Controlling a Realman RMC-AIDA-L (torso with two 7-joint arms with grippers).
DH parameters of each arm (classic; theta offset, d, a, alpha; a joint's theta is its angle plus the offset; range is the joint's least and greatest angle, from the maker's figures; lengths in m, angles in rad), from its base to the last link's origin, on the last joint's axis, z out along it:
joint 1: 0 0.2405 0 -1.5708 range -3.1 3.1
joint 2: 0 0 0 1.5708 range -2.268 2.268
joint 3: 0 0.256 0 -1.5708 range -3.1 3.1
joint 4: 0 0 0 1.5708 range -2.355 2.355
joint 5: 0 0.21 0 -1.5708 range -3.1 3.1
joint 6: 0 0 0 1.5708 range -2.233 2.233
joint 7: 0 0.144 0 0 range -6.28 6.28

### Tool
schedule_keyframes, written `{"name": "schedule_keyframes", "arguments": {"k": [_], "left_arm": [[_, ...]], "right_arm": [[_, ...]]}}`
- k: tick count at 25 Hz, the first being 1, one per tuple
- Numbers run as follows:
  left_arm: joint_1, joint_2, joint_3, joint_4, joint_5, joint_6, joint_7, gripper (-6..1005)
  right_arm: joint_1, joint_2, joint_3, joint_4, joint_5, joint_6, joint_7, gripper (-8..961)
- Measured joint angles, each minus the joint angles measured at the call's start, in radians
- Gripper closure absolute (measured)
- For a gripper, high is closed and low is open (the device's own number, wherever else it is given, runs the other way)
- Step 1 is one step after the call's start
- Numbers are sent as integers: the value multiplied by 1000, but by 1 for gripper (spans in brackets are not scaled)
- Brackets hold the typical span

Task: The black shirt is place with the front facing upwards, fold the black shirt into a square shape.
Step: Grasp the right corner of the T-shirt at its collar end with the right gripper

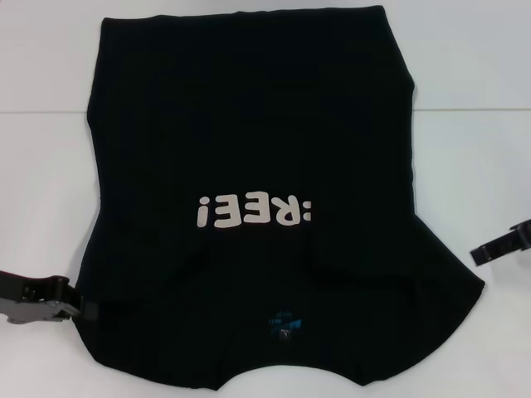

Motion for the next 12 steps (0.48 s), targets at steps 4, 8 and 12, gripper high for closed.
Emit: {"name": "schedule_keyframes", "arguments": {"k": [4,8,12], "left_arm": [[0,3,0,-7,-6,1,2,977],[0,3,-1,-7,-7,2,2,977],[-6,3,1,-7,-7,2,2,978]], "right_arm": [[4,6,-17,49,0,27,-13,189],[7,12,-32,87,-2,51,-23,190],[10,14,-52,121,-4,79,-26,191]]}}
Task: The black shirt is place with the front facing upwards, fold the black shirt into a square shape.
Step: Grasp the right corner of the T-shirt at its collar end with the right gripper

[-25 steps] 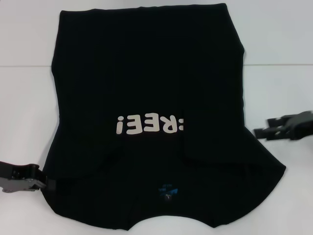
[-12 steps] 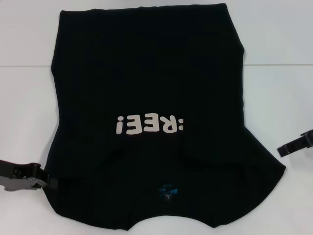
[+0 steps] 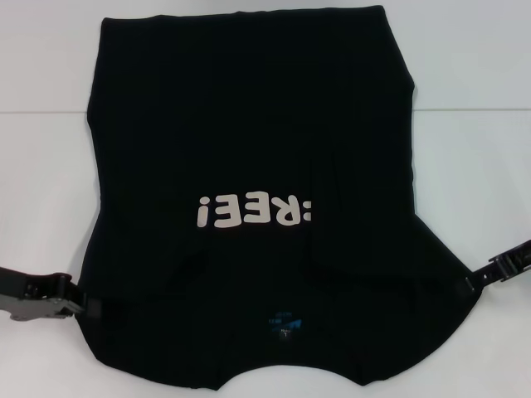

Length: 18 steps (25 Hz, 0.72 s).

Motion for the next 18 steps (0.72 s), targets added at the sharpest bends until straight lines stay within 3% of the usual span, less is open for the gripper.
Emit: {"name": "schedule_keyframes", "arguments": {"k": [18], "left_arm": [[-2,0,1,0,0,1,0,976]], "right_arm": [[24,25,-18,36,3,16,0,190]]}}
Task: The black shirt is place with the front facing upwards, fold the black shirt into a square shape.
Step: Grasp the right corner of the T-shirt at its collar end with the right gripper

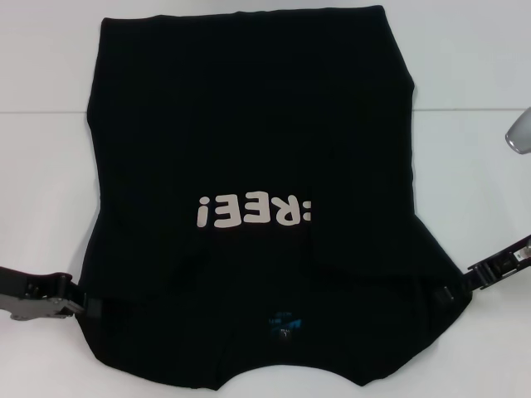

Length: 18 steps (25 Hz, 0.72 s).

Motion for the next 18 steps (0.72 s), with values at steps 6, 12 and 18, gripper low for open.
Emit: {"name": "schedule_keyframes", "arguments": {"k": [6,12,18], "left_arm": [[0,0,1,0,0,0,0,978],[0,-2,1,0,0,0,4,977],[-1,-4,0,-1,0,5,7,977]], "right_arm": [[8,11,-8,0,3,-9,-3,192],[9,13,-9,0,1,-11,-3,193],[0,2,-7,-12,-6,8,4,194]]}}
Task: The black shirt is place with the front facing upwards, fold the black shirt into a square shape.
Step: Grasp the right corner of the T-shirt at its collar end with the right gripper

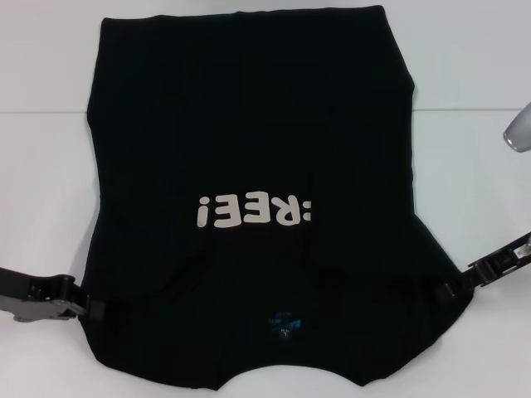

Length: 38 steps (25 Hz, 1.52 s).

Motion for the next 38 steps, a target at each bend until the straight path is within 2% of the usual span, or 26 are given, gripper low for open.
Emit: {"name": "schedule_keyframes", "arguments": {"k": [12,38], "left_arm": [[-1,-1,-2,0,0,3,2,977],[-4,0,-3,0,0,3,2,976]], "right_arm": [[8,-6,-3,-2,-31,40,4,196],[10,9,-27,8,-31,30,5,195]]}}
